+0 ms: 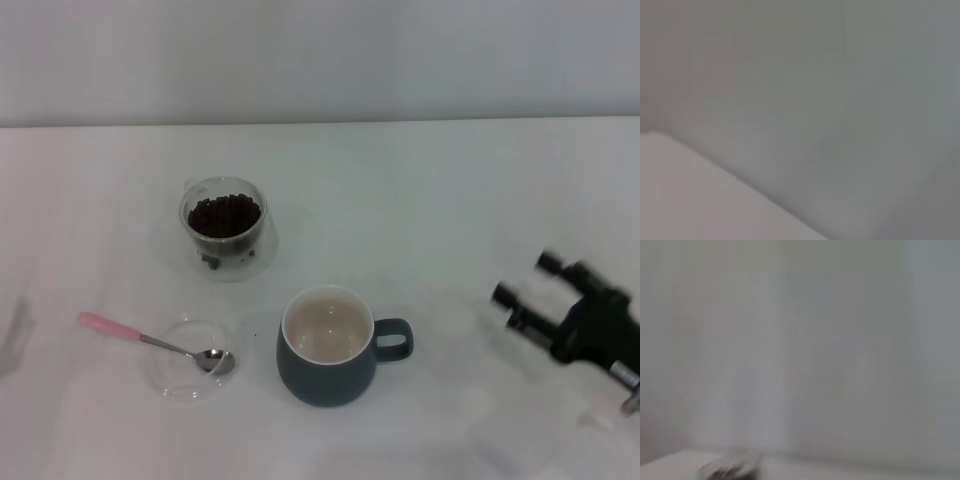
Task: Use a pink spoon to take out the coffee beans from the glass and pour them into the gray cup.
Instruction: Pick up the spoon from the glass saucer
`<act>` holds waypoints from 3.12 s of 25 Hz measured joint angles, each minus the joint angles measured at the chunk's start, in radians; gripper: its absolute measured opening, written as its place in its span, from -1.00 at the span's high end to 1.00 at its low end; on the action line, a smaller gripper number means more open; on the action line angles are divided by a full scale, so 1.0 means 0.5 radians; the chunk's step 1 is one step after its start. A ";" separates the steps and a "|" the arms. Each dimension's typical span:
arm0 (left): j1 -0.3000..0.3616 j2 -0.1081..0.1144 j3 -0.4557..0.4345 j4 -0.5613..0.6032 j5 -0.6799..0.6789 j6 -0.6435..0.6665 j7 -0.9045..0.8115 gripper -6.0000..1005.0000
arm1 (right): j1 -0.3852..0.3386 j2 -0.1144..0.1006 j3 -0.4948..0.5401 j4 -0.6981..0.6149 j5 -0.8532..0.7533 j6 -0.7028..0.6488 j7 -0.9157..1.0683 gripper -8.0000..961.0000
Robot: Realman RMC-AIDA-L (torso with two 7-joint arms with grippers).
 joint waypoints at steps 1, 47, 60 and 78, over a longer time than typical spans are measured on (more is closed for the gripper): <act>0.024 0.007 0.004 0.018 0.008 0.000 -0.091 -0.57 | -0.001 0.001 0.000 0.012 0.068 -0.027 -0.069 -0.76; -0.191 0.006 -0.007 0.065 0.954 0.271 -1.123 -0.38 | -0.078 0.004 0.051 0.294 0.677 -0.235 -0.641 -0.76; -0.135 -0.008 -0.010 0.086 0.900 0.231 -1.113 0.21 | -0.101 0.004 0.051 0.293 0.678 -0.235 -0.641 -0.76; -0.030 0.005 -0.008 0.090 0.743 -0.258 -0.876 0.73 | -0.112 0.001 0.051 0.293 0.686 -0.216 -0.623 -0.76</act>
